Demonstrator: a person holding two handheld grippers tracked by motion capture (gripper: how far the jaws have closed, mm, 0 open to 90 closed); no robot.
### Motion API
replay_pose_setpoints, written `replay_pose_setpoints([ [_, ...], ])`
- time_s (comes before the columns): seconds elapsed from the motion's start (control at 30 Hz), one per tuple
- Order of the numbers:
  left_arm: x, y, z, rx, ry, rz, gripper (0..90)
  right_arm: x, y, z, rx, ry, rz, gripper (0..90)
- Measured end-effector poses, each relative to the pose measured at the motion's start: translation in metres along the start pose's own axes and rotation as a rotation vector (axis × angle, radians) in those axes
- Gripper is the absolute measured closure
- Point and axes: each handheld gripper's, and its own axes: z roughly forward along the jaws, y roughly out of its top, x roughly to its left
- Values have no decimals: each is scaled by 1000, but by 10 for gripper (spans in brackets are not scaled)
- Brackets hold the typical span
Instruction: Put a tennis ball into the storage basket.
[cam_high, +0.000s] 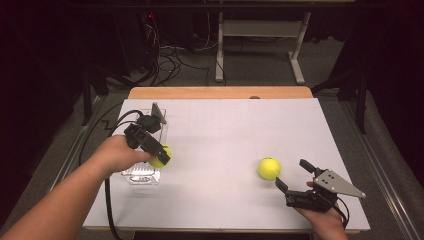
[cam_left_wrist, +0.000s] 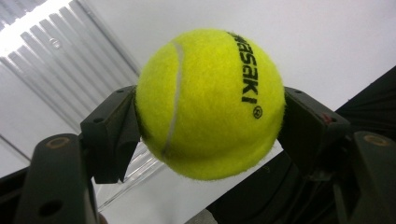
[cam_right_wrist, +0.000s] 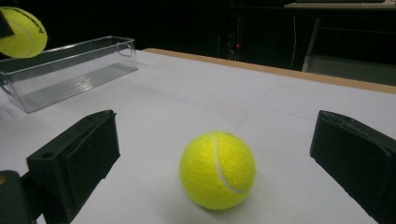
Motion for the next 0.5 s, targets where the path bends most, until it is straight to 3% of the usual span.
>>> replay_pose_setpoints([
  [0.5,21,-8,0,16,28,-56,272,0,0,0,0,-2,-1,18],
])
